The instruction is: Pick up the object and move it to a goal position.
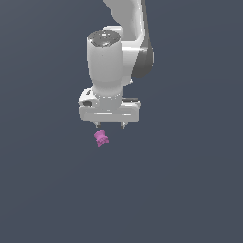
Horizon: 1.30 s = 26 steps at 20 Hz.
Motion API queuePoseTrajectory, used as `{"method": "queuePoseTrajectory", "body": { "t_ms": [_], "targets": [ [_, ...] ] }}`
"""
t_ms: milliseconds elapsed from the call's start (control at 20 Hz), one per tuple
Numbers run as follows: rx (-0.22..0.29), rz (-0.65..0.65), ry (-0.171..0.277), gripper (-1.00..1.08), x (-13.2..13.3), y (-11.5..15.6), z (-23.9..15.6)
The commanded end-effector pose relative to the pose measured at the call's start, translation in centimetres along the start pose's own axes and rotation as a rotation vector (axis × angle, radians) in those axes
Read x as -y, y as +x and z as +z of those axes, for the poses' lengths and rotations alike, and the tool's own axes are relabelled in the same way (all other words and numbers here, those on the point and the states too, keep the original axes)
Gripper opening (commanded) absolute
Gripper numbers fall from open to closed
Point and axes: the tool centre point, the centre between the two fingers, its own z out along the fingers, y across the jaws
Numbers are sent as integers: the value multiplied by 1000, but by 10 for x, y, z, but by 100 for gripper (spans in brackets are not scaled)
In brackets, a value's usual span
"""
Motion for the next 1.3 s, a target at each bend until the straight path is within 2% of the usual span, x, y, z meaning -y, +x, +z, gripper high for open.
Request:
{"method": "queuePoseTrajectory", "body": {
  "t_ms": [0,600,1250],
  "targets": [
    [-1,0,0,100,0,0,0],
    [19,-90,0,100,-14,-11,27],
    [70,-335,16,100,-49,-47,95]
  ]
}}
